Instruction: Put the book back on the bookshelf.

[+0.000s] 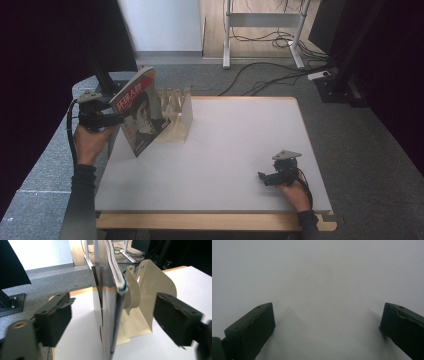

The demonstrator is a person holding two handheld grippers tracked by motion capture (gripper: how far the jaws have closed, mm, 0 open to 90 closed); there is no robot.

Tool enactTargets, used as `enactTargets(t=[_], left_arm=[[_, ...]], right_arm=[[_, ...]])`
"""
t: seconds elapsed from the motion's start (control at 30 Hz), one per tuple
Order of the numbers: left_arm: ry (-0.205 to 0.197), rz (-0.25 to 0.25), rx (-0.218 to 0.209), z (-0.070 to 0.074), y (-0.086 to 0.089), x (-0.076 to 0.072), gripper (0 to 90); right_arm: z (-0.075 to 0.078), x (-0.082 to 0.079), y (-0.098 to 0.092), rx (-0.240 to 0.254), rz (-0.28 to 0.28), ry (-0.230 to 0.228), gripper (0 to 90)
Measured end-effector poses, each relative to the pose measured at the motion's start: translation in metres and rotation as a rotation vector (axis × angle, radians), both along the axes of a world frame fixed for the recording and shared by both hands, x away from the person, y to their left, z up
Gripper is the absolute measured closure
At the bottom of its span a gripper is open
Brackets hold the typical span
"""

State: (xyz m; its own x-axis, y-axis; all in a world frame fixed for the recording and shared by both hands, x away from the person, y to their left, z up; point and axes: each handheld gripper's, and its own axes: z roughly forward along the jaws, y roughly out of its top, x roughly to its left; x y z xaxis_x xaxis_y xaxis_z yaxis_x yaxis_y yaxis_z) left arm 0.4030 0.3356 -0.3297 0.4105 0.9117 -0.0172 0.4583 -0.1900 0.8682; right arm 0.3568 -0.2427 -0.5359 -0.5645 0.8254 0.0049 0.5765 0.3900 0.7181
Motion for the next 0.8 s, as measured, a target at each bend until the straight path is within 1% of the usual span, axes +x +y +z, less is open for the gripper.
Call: enactTargets(t=[0.07, 0.13, 0.2, 0.33, 0.47, 0.53, 0.6, 0.7, 0.8], left_arm=[[0.010, -0.010, 0.006, 0.001, 0.001, -0.005, 12.6], [0.023, -0.024, -0.002, 0.001, 0.002, -0.009, 7.2], [0.029, -0.036, 0.003, 0.000, 0.003, -0.014, 6.8], [0.031, -0.040, 0.015, 0.000, 0.006, -0.024, 4.0], [0.030, -0.044, 0.049, 0.000, 0.008, -0.037, 0.8], [0.033, -0.051, 0.059, -0.001, 0.007, -0.042, 0.0], [0.039, -0.062, 0.079, -0.003, 0.006, -0.049, 0.0], [0.046, -0.077, 0.084, -0.006, 0.004, -0.057, 0.0], [0.046, -0.091, 0.065, -0.009, 0.002, -0.064, 0.0]], right_arm=[[0.000, 0.000, 0.000, 0.000, 0.000, 0.000, 0.0], [0.000, 0.000, 0.000, 0.000, 0.000, 0.000, 0.0], [0.000, 0.000, 0.000, 0.000, 0.000, 0.000, 0.0], [0.000, 0.000, 0.000, -0.002, 0.003, 0.000, 0.0], [0.000, 0.000, 0.000, -0.002, 0.003, 0.000, 0.0], [0.000, 0.000, 0.000, -0.002, 0.003, 0.000, 0.0], [0.000, 0.000, 0.000, -0.001, 0.003, 0.000, 0.0], [0.000, 0.000, 0.000, -0.001, 0.003, 0.000, 0.0], [0.000, 0.000, 0.000, -0.001, 0.003, 0.000, 0.0]])
